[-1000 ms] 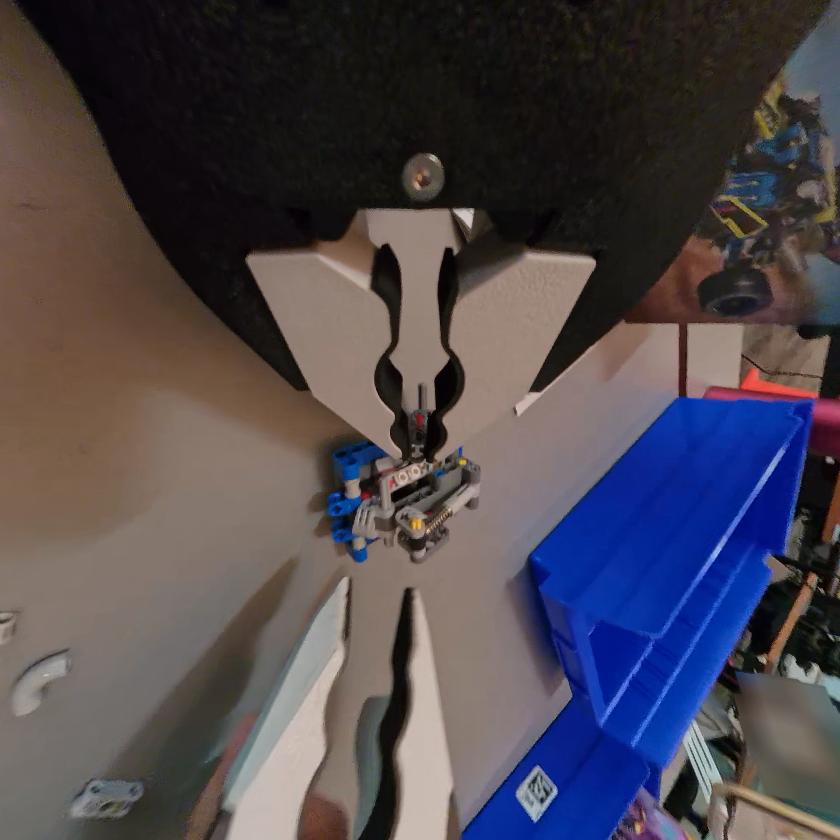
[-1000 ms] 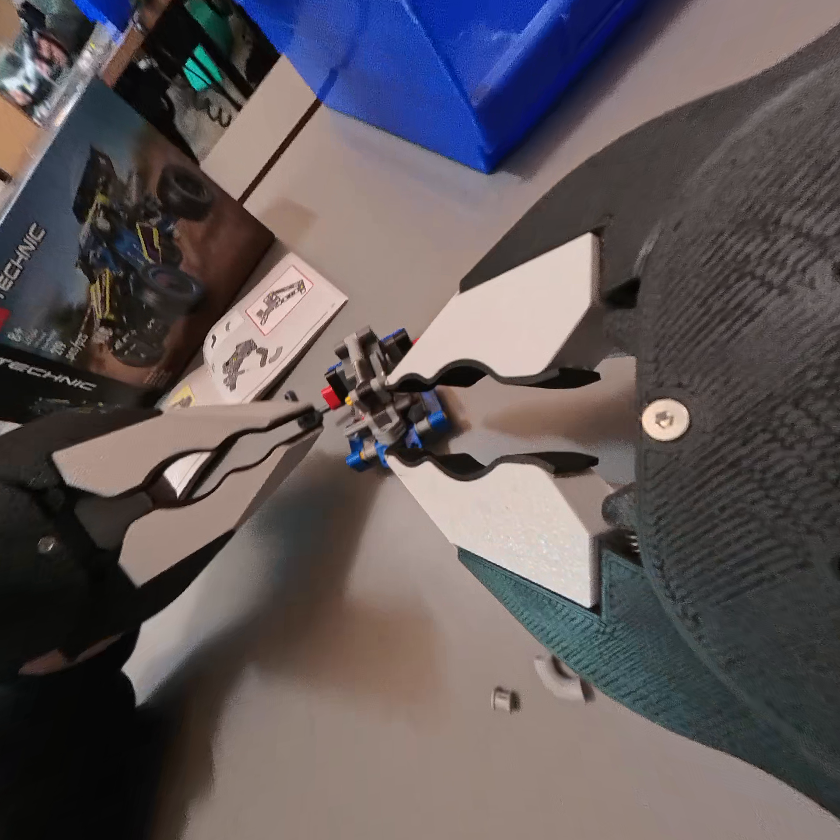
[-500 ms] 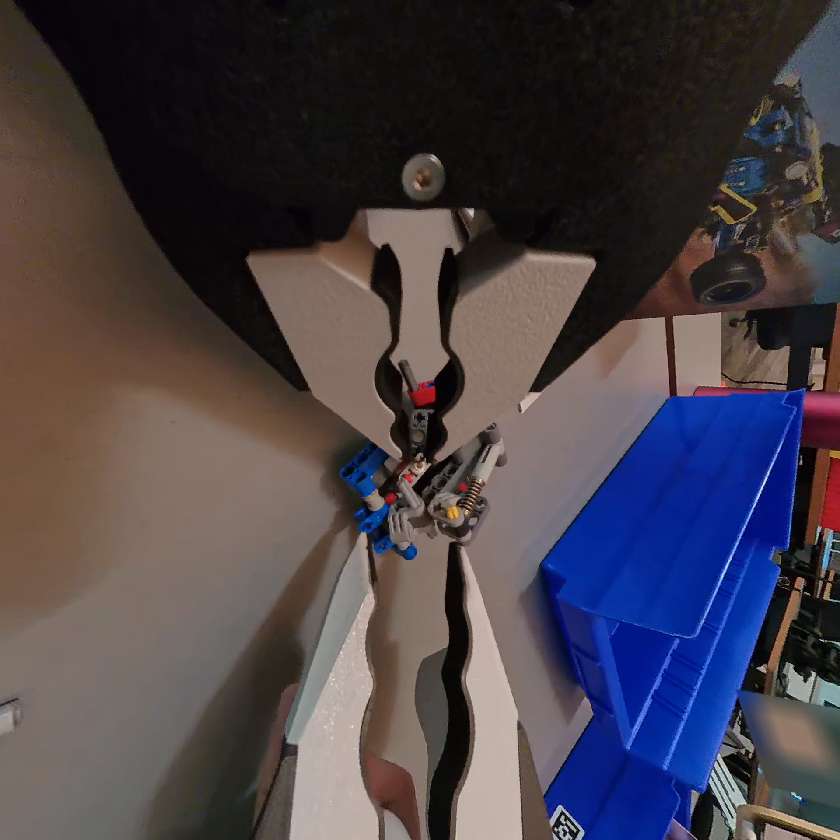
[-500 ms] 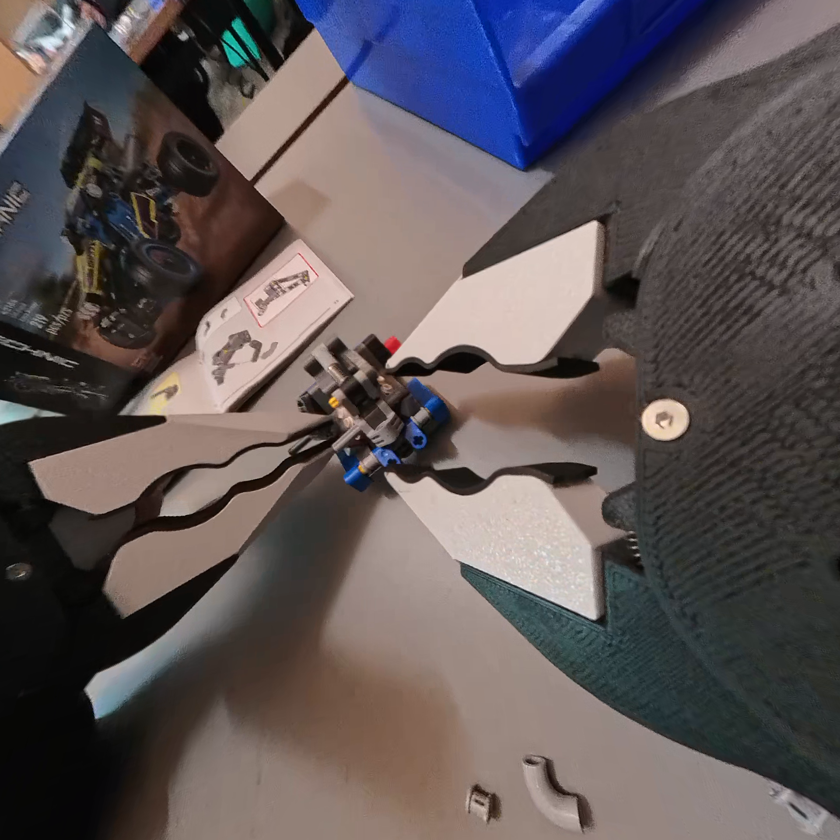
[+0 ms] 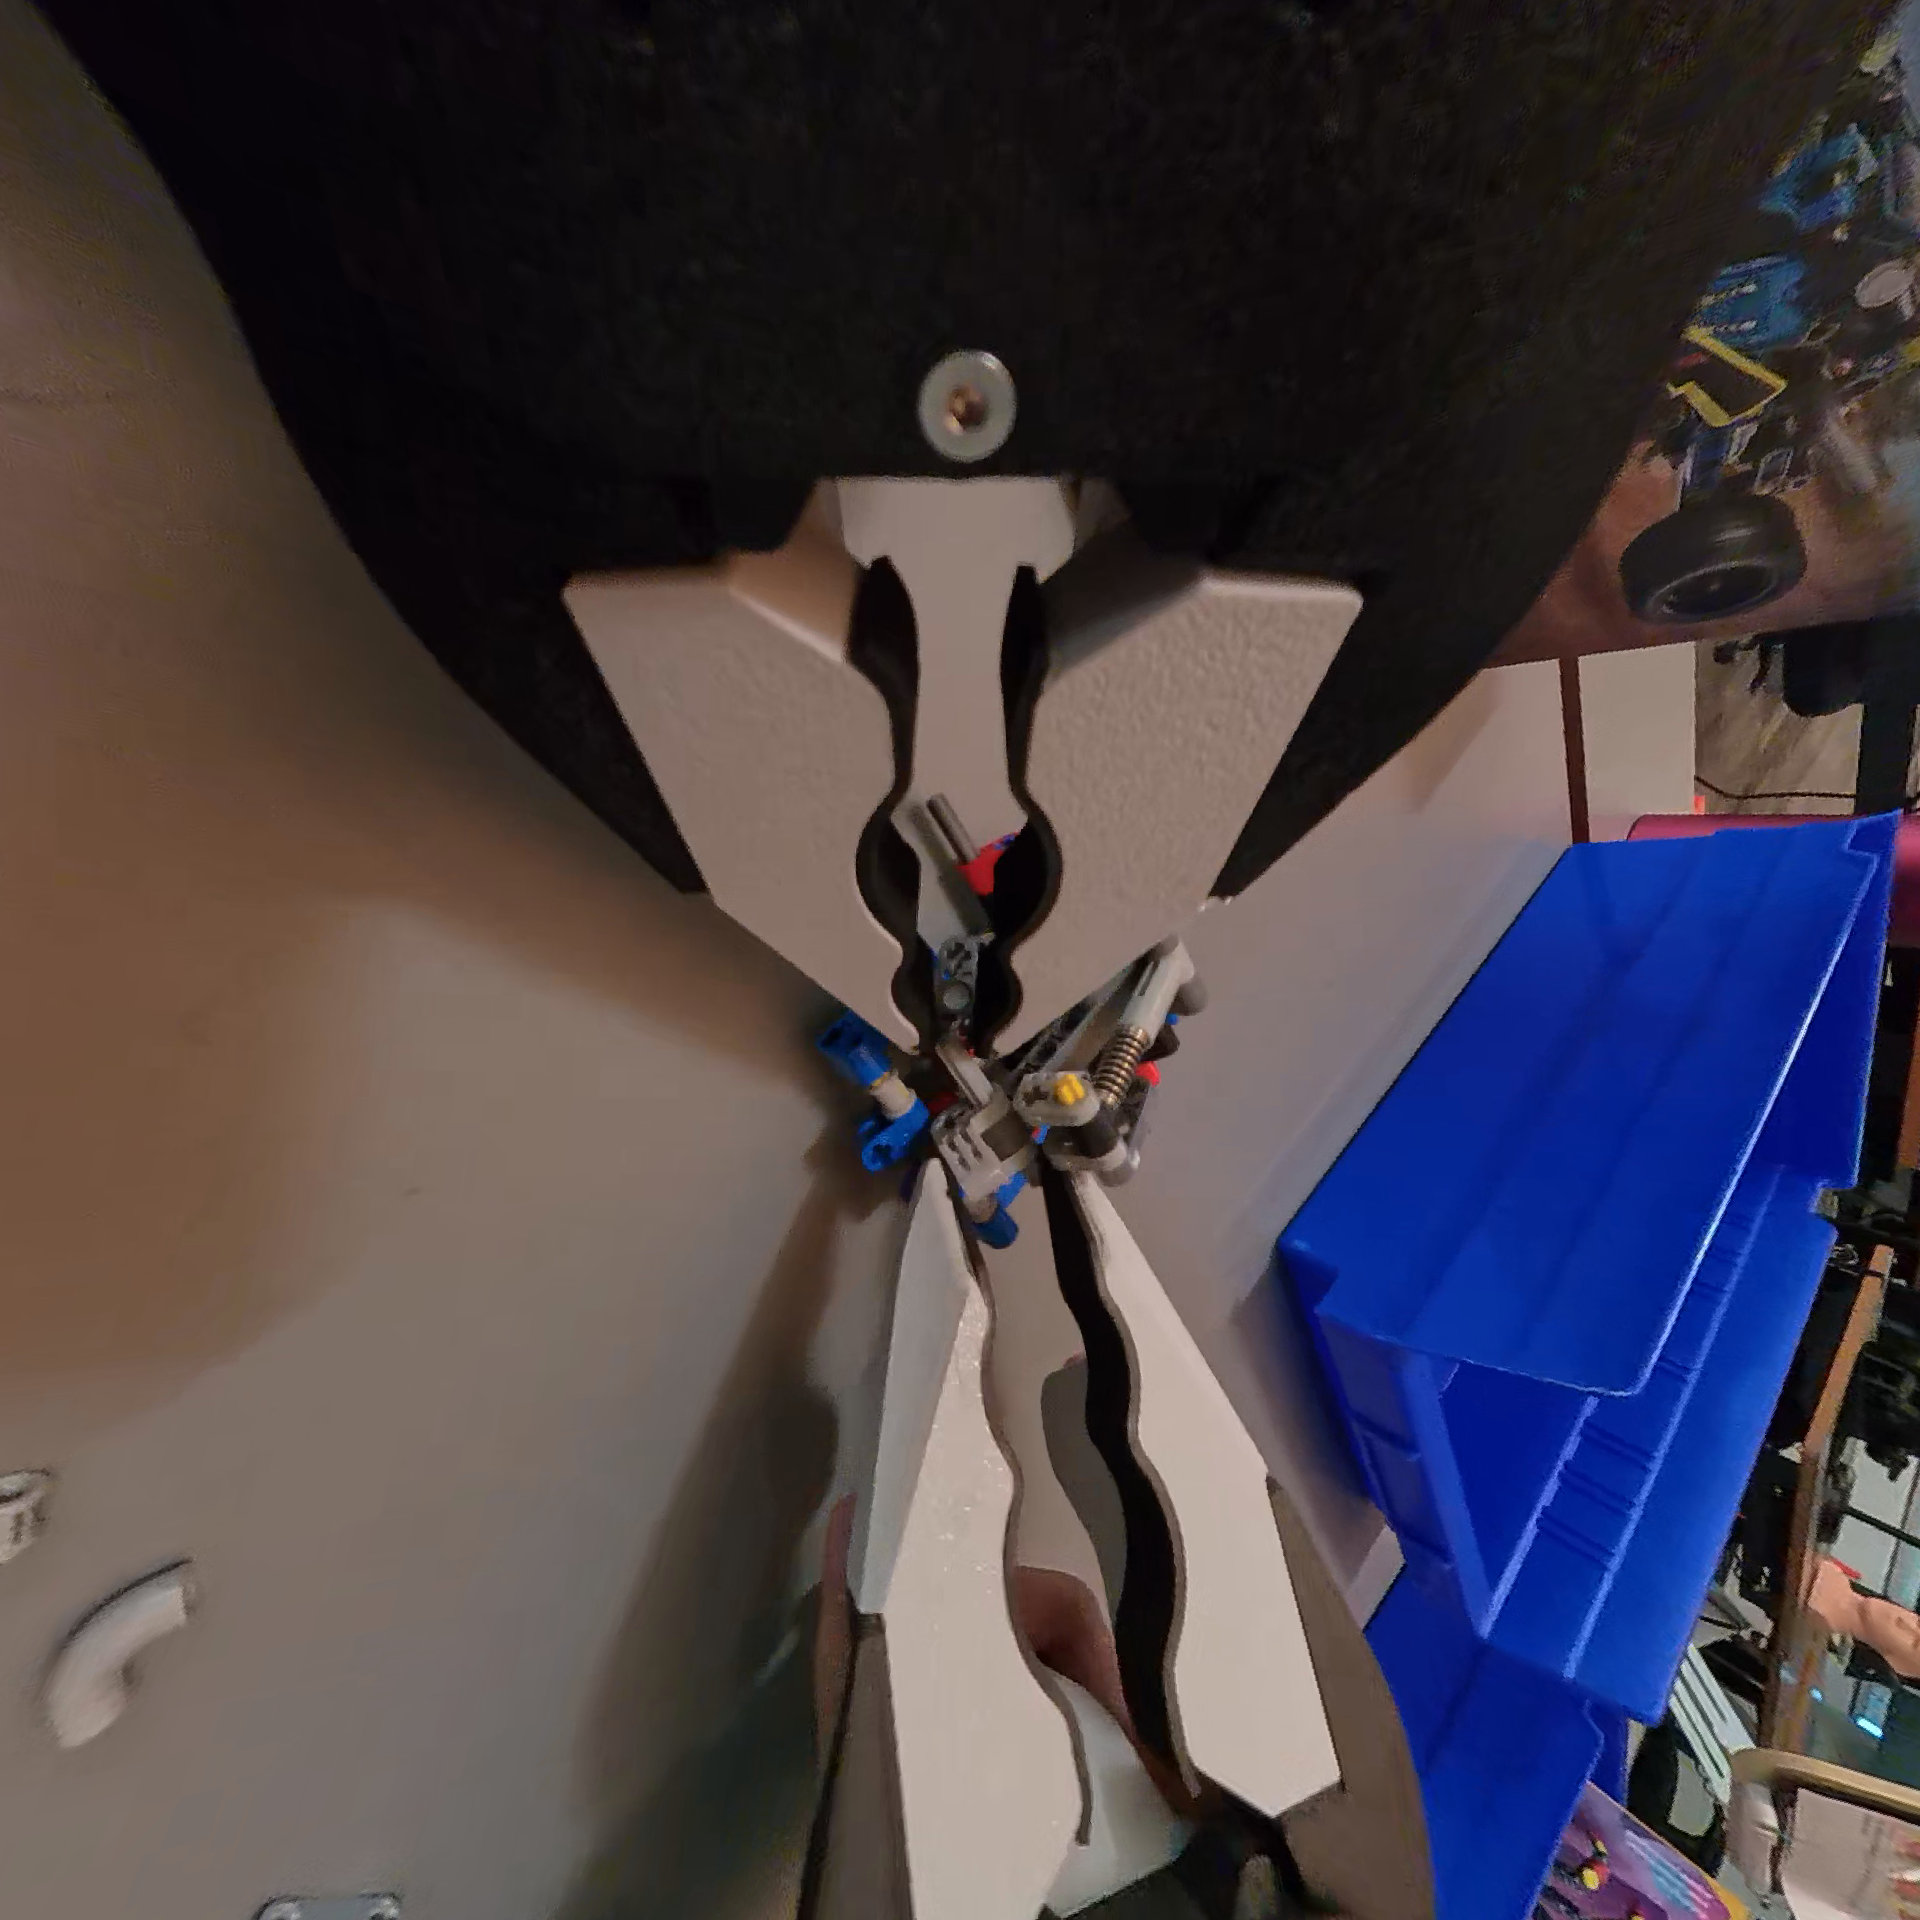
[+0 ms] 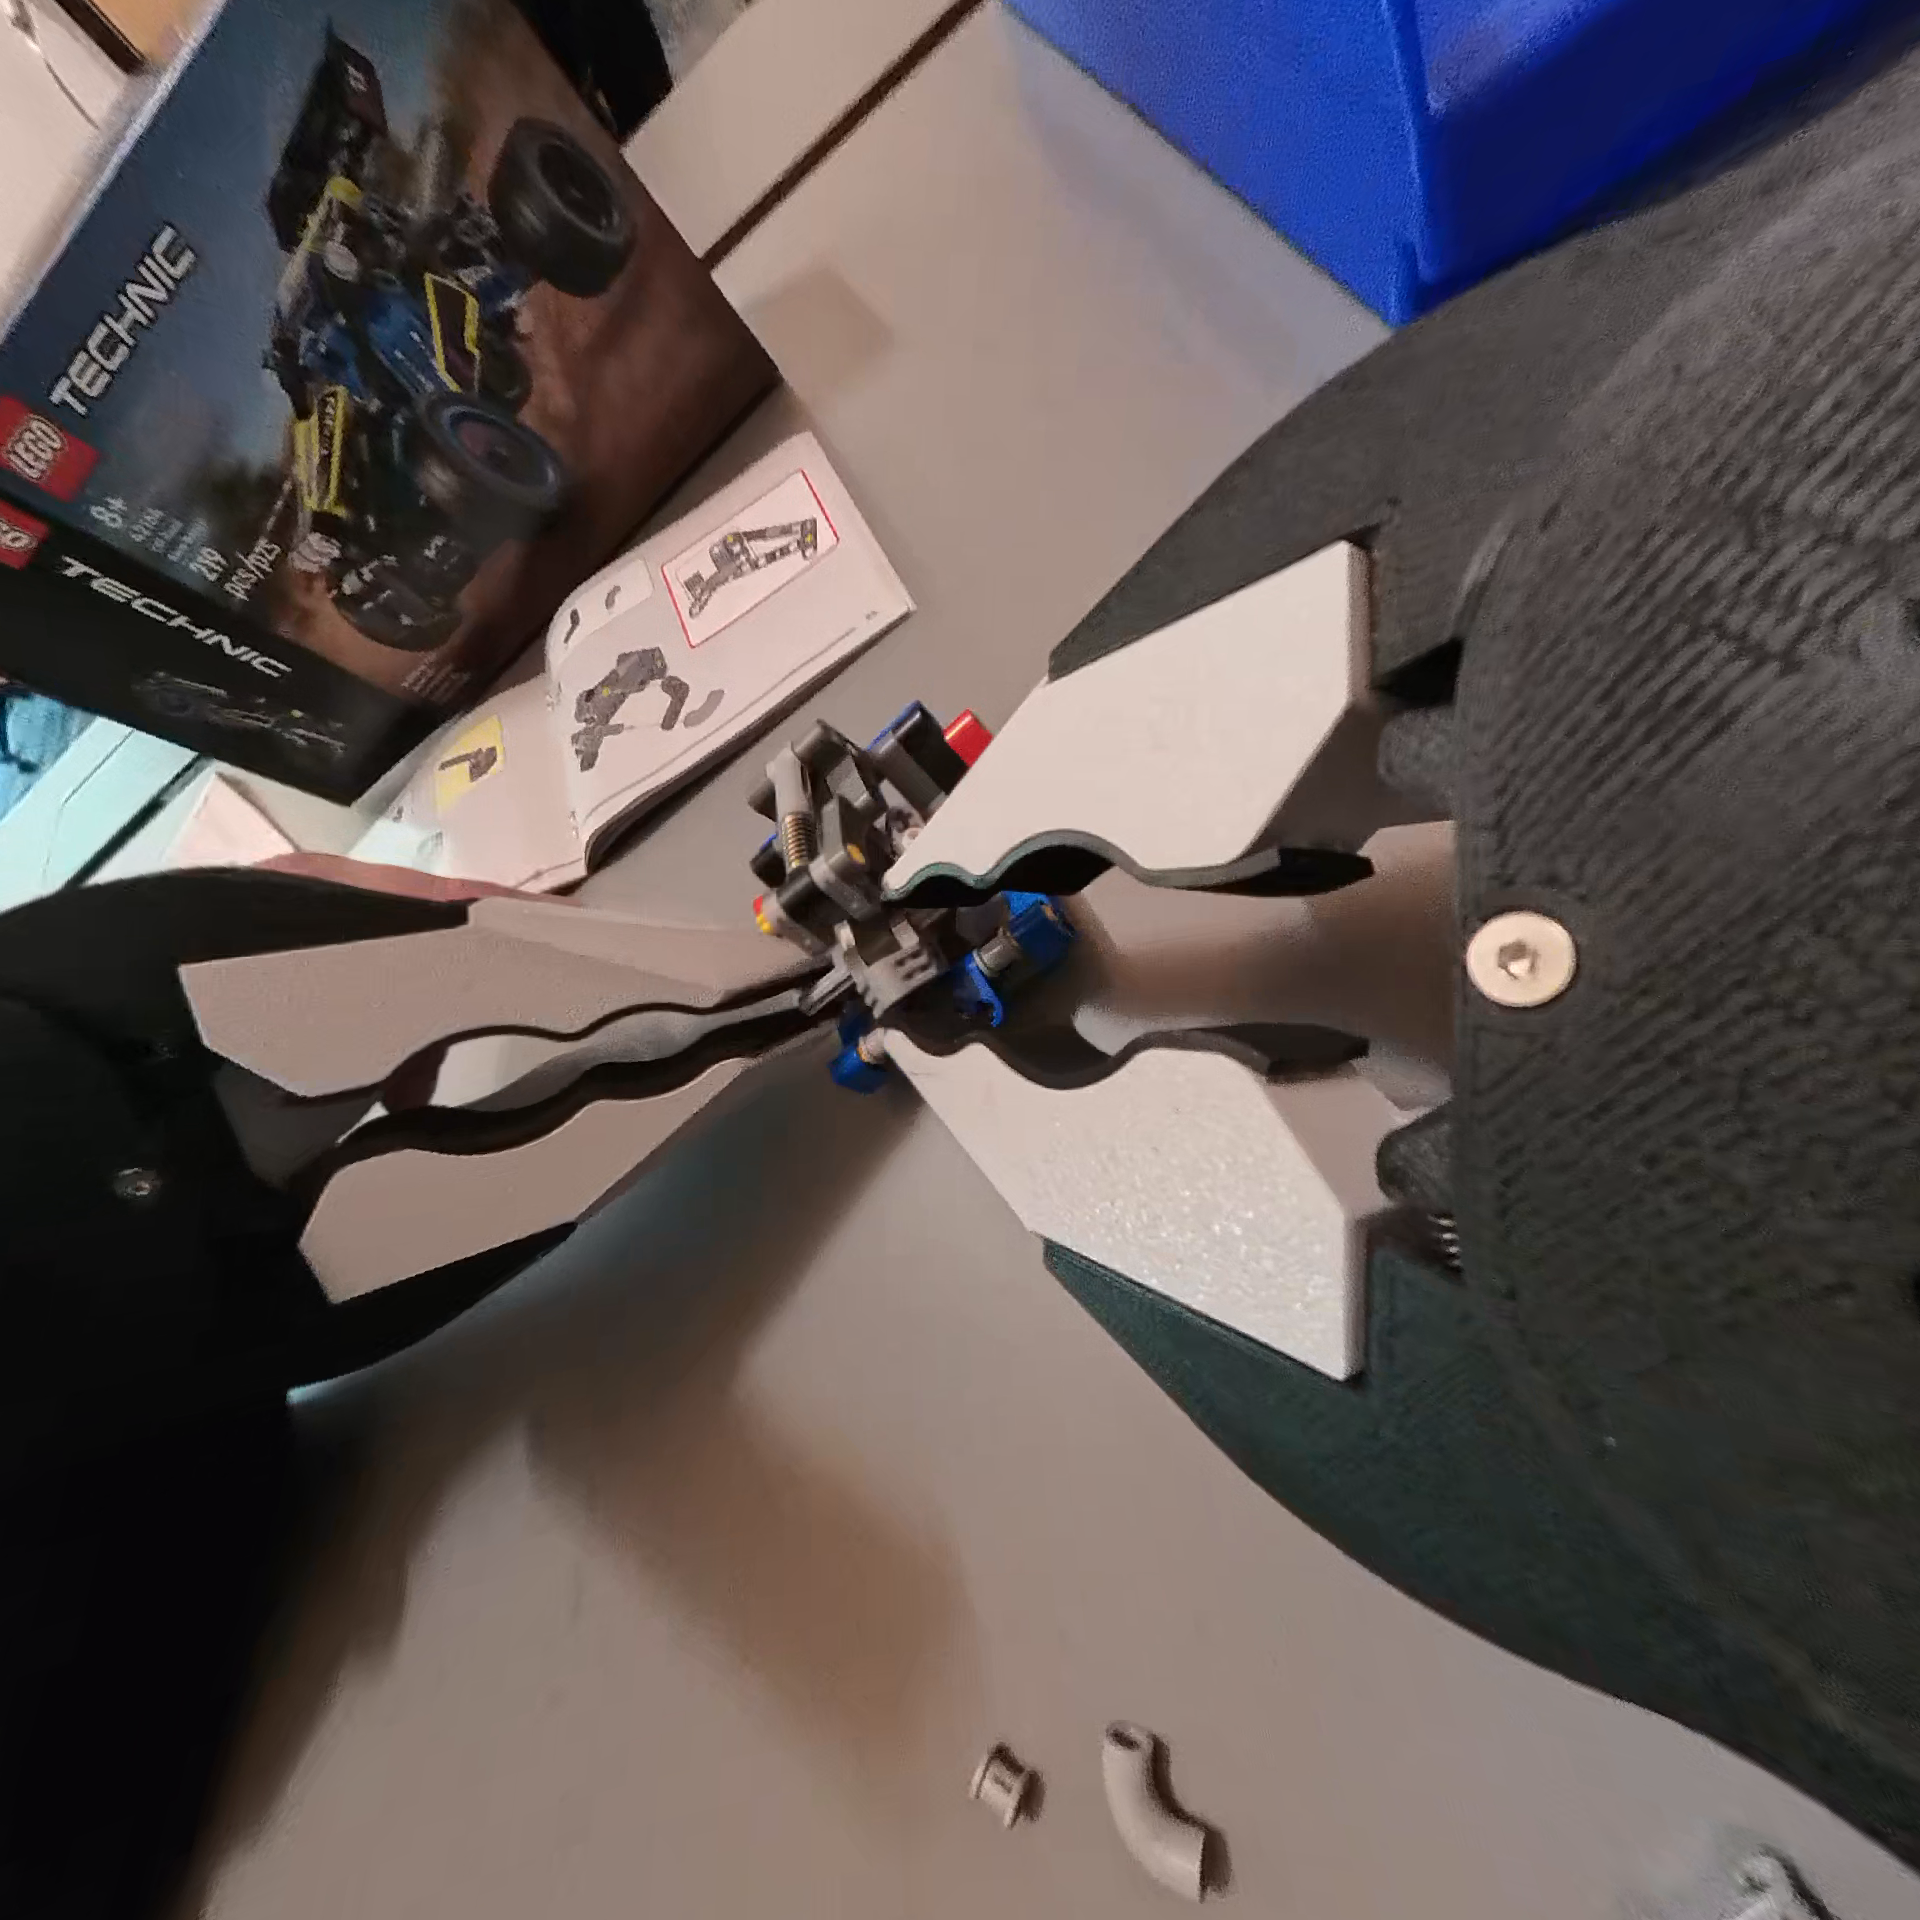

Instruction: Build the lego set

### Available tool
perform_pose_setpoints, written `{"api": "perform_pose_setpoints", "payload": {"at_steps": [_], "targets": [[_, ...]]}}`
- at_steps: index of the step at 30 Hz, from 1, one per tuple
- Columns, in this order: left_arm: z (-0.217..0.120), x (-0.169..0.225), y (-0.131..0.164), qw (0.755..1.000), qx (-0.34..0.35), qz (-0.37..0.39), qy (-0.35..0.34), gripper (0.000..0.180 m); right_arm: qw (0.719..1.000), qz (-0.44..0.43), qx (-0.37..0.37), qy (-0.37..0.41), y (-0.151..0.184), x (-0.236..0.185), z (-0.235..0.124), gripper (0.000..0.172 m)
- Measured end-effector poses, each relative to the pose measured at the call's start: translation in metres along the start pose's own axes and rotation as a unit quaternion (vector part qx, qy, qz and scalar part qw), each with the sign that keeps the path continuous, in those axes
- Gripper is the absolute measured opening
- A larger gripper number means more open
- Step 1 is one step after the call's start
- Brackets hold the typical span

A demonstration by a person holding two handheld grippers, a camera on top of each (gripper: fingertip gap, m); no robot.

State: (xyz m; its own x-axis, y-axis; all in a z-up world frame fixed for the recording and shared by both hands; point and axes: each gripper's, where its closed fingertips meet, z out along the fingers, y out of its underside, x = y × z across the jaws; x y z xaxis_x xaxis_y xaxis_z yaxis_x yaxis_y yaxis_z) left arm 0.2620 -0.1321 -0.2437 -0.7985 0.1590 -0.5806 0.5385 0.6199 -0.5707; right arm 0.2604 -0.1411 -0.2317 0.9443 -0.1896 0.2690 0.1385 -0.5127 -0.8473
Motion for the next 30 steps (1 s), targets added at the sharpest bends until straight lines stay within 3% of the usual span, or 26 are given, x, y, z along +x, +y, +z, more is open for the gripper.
{"api": "perform_pose_setpoints", "payload": {"at_steps": [11, 19, 30], "targets": [[0.0008, 0.0076, -0.0037, 1.0, 0.023, -0.002, 0.016, 0.003, 0.98, 0.194, 0.015, -0.045, -0.0055, 0.0004, -0.0036, 0.009], [0.0025, 0.0068, -0.0018, 1.0, 0.02, -0.006, 0.009, 0.003, 0.989, 0.145, 0.002, -0.01, -0.0046, -0.0018, -0.0016, 0.016], [0.0046, 0.0096, -0.0033, 1.0, 0.02, -0.005, 0.011, 0.003, 0.998, 0.045, -0.023, 0.023, 0.0027, -0.006, -0.0015, 0.005]]}}
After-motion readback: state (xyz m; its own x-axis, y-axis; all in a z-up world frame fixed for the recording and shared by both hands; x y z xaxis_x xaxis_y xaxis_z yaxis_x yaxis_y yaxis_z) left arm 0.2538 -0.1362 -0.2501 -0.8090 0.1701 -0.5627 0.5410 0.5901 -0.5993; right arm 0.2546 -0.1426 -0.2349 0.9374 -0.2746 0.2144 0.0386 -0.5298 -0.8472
